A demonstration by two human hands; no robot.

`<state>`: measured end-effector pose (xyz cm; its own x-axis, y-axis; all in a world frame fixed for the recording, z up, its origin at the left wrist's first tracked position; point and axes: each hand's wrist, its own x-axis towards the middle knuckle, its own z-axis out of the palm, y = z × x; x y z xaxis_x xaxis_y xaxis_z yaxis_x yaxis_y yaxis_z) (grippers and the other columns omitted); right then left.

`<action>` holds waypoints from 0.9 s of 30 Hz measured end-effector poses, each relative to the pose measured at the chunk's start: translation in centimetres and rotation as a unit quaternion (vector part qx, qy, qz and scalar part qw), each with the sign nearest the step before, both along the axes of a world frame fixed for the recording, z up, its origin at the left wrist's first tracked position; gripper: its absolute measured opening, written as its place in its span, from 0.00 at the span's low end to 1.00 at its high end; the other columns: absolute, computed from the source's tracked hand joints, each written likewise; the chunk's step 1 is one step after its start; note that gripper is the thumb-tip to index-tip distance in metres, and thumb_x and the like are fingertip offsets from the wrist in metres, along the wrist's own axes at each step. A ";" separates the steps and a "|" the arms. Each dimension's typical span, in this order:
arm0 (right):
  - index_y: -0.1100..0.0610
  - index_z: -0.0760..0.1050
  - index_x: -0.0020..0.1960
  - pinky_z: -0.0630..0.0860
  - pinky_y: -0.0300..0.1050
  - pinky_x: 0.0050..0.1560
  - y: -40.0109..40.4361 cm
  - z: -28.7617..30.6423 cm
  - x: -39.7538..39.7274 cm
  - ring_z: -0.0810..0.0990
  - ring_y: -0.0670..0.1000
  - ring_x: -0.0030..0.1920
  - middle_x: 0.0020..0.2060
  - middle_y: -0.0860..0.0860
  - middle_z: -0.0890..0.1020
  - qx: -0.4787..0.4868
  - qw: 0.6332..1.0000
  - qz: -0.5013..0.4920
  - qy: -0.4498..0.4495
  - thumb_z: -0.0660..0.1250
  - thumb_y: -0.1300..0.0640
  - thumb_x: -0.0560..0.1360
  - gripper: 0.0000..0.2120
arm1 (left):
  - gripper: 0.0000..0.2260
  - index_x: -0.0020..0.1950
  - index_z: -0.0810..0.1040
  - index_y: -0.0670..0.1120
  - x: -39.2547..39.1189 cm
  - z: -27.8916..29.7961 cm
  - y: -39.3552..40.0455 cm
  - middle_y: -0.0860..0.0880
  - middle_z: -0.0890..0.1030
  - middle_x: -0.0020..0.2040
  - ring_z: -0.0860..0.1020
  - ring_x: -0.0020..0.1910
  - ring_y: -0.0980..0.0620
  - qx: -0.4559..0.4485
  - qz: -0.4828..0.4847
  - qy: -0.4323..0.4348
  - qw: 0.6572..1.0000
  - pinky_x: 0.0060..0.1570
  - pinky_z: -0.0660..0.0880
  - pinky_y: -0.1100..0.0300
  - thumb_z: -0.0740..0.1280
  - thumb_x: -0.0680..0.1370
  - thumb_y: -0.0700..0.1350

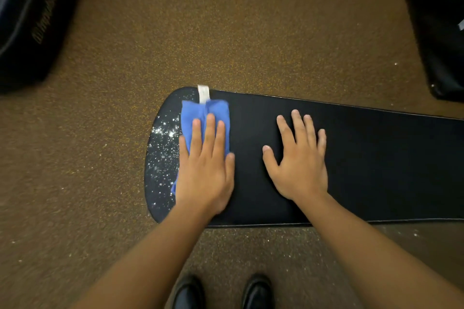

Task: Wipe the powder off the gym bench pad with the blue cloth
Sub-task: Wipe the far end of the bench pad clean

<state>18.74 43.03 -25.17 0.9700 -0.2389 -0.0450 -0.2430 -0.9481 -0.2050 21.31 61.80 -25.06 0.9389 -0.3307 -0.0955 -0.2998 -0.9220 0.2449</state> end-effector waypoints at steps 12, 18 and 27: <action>0.51 0.55 0.78 0.46 0.61 0.76 -0.1 -0.1 -0.1 0.47 0.55 0.79 0.79 0.54 0.54 -0.005 1.000 0.002 0.005 0.49 0.38 0.77 0.33 | 0.27 0.81 0.44 0.47 7.9 0.4 -1.9 0.49 0.43 0.81 0.40 0.79 0.47 0.024 0.008 0.029 0.999 0.76 0.44 0.43 0.45 0.84 0.54; 0.52 0.56 0.78 0.48 0.63 0.76 0.2 0.1 -0.1 0.48 0.57 0.79 0.79 0.55 0.55 -0.013 1.000 -0.003 0.006 0.49 0.39 0.78 0.33 | 0.30 0.81 0.45 0.45 0.5 0.7 0.3 0.48 0.43 0.81 0.38 0.79 0.48 0.011 0.040 0.030 0.999 0.75 0.41 0.44 0.43 0.82 0.56; 0.52 0.55 0.78 0.48 0.62 0.76 0.0 0.1 -0.1 0.48 0.56 0.79 0.79 0.55 0.54 -0.011 1.000 0.004 0.008 0.49 0.39 0.78 0.32 | 0.28 0.81 0.44 0.45 3.8 0.2 -3.7 0.48 0.43 0.81 0.40 0.79 0.46 0.010 -0.041 0.020 0.999 0.76 0.43 0.42 0.43 0.83 0.55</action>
<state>18.60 43.06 -25.11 0.9711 -0.2321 -0.0553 -0.2383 -0.9545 -0.1794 25.08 58.05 -24.83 0.9042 -0.4038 -0.1394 -0.3650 -0.8998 0.2390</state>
